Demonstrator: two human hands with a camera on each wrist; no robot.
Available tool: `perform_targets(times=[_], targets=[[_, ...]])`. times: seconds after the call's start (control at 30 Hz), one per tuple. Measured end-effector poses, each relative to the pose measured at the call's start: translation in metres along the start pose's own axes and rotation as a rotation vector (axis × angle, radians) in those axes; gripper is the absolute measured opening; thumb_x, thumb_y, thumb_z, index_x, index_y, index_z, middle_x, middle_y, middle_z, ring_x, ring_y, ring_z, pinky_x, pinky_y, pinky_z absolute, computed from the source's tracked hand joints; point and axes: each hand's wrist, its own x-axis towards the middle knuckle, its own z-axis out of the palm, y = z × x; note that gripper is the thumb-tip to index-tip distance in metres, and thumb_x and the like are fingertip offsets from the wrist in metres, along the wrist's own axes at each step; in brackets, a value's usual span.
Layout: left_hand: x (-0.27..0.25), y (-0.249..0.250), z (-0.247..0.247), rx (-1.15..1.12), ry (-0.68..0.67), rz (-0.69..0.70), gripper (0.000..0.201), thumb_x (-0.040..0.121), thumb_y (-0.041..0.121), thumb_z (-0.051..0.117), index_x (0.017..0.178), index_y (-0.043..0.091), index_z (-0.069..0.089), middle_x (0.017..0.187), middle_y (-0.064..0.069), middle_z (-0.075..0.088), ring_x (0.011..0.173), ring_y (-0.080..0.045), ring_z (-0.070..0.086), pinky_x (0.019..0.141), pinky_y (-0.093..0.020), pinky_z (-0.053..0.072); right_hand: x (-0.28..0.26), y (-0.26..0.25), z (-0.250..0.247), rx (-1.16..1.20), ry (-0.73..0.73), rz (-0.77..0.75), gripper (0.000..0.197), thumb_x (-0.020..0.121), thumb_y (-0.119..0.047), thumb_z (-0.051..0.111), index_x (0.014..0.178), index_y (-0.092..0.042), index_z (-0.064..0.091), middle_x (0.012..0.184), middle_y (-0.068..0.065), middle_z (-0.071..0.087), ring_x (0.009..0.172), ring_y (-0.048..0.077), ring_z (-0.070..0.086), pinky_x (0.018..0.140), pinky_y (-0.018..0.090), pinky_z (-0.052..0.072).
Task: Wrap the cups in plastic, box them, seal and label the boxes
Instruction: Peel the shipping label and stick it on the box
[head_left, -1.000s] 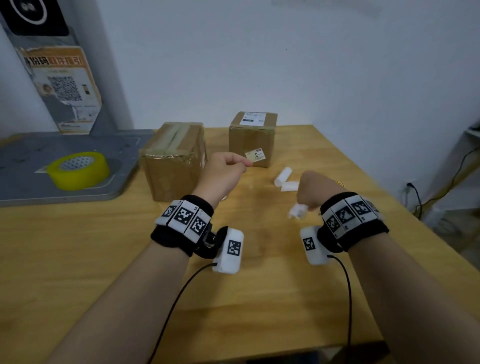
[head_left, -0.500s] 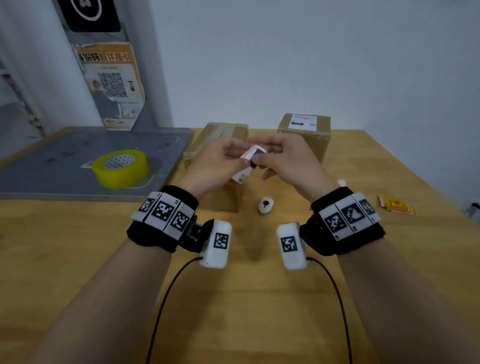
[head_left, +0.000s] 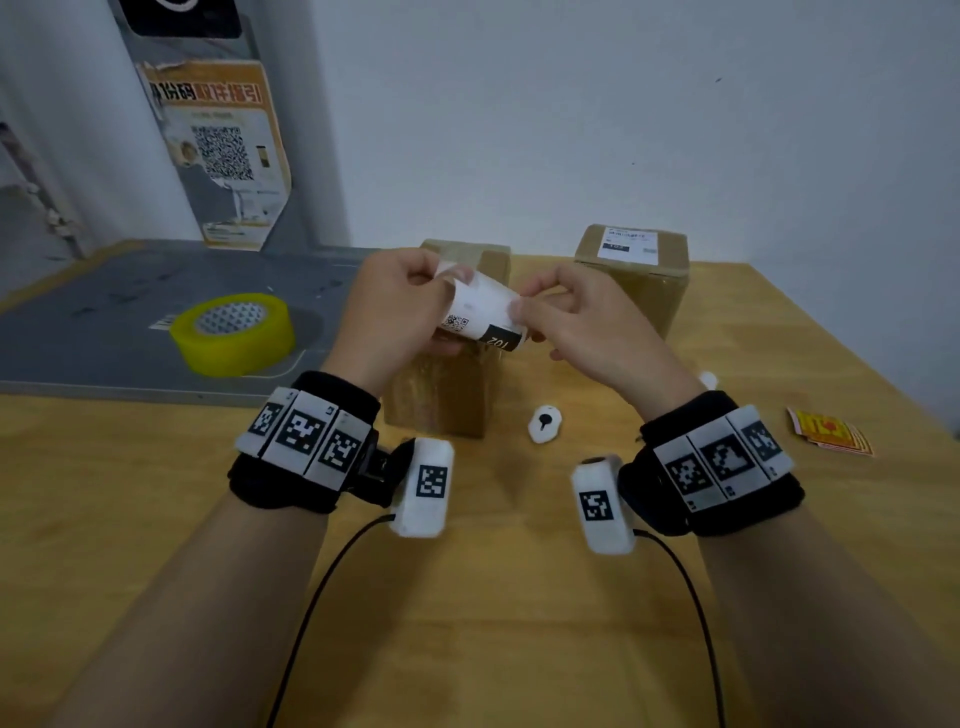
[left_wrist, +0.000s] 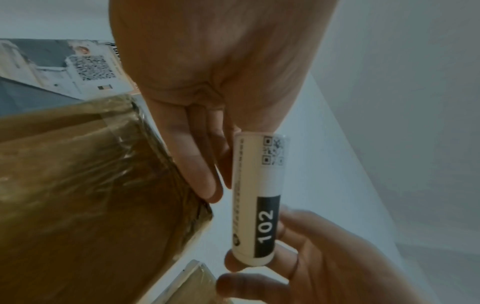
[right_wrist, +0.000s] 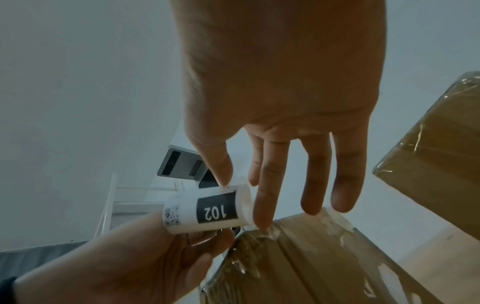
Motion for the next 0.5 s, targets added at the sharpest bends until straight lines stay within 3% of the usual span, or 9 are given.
perform_targets(times=[0.1,0.17,0.27,0.37,0.5], targets=[[-0.0035,-0.0019,0.0013,0.084,-0.005,0.065,0.016,0.096,0.019,0.068,0.081,0.015,0.071,0.073,0.004,0.072,0.065,-0.007,0.069,0.050,-0.024,0.055,-0.0035,-0.0018,-0.0016,0.002,-0.005,-0.065,0.024,0.086,-0.040,0.080,0.101,-0.027,0.066,0.086,0.000,0.076,0.073,0.004,0.065,0.075,0.038,0.056],[-0.0038,-0.0034,0.0013,0.115,0.008,0.088,0.011,0.095,0.020,0.069,0.085,0.019,0.071,0.075,0.009,0.073,0.067,-0.005,0.069,0.051,-0.023,0.053,-0.0049,-0.0032,-0.0031,0.038,0.007,-0.075,0.038,0.083,-0.037,0.084,0.112,-0.027,0.061,0.087,0.000,0.074,0.070,0.004,0.064,0.073,0.032,0.053],[-0.0036,-0.0029,0.0020,0.168,0.026,0.128,0.007,0.095,0.018,0.068,0.098,0.024,0.070,0.087,0.007,0.074,0.073,-0.005,0.071,0.053,-0.023,0.056,-0.0077,-0.0055,-0.0064,0.119,-0.107,-0.038,0.049,0.081,-0.037,0.086,0.119,-0.029,0.058,0.094,-0.002,0.079,0.088,0.018,0.072,0.081,0.036,0.054],[-0.0072,-0.0010,0.0047,0.230,-0.003,0.139,0.016,0.096,0.014,0.064,0.109,0.024,0.065,0.092,0.005,0.072,0.066,-0.006,0.070,0.048,-0.026,0.056,-0.0094,-0.0051,-0.0077,0.036,-0.171,-0.097,0.045,0.075,-0.032,0.091,0.112,-0.031,0.066,0.092,-0.006,0.076,0.083,0.012,0.069,0.085,0.034,0.053],[-0.0107,0.0008,0.0068,0.232,-0.136,0.083,0.026,0.096,0.007,0.057,0.110,0.025,0.068,0.089,-0.002,0.070,0.058,-0.008,0.067,0.045,-0.023,0.050,-0.0099,-0.0063,-0.0088,-0.029,-0.167,-0.181,0.022,0.077,-0.024,0.089,0.092,-0.028,0.074,0.072,-0.013,0.065,0.062,-0.001,0.052,0.061,0.017,0.040]])
